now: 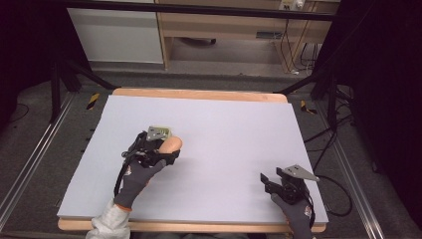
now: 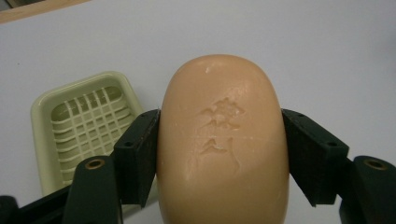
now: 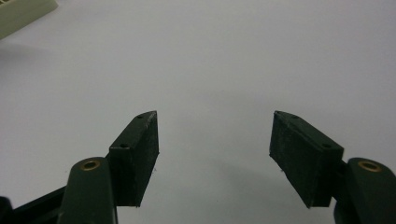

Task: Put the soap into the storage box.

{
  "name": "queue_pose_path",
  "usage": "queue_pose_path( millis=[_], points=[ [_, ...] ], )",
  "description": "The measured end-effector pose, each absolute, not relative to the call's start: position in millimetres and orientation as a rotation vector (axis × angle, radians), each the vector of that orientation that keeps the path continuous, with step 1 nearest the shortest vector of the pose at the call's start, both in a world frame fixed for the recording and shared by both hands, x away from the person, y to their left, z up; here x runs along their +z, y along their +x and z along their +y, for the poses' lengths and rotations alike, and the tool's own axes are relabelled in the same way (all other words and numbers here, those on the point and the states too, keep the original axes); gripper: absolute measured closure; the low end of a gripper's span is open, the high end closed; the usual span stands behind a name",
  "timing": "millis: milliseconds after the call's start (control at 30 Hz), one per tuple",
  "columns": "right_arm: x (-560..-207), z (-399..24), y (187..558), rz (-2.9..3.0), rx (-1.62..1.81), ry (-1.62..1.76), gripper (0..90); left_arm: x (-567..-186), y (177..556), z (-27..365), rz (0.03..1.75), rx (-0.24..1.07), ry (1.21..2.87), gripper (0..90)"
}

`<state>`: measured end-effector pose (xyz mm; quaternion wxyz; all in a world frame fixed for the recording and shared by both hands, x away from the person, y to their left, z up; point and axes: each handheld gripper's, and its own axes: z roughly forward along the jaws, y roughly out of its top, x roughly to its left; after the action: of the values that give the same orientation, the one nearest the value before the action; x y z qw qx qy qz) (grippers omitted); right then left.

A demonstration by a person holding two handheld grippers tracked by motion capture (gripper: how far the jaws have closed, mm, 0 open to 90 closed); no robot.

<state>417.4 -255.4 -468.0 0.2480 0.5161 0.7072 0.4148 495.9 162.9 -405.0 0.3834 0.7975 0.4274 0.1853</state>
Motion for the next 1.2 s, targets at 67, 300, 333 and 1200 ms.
queue_pose_path(
  millis=[67,300,333,1200],
  points=[
    [-468.0,-255.6,417.6,1.928,1.129,1.401,32.9,-404.4,497.3,165.3,1.099,0.476,2.025,32.0],
    [-468.0,-255.4,417.7,1.927,1.128,1.401,33.0,-402.6,503.1,172.4,1.127,0.488,2.010,32.0],
    [-468.0,-255.4,417.8,1.928,1.127,1.401,32.9,-402.6,504.0,173.2,1.132,0.490,2.006,32.0],
    [-467.6,-254.7,417.8,1.925,1.133,1.410,33.0,-408.2,529.2,182.8,1.209,0.536,2.005,32.0]
  ],
)
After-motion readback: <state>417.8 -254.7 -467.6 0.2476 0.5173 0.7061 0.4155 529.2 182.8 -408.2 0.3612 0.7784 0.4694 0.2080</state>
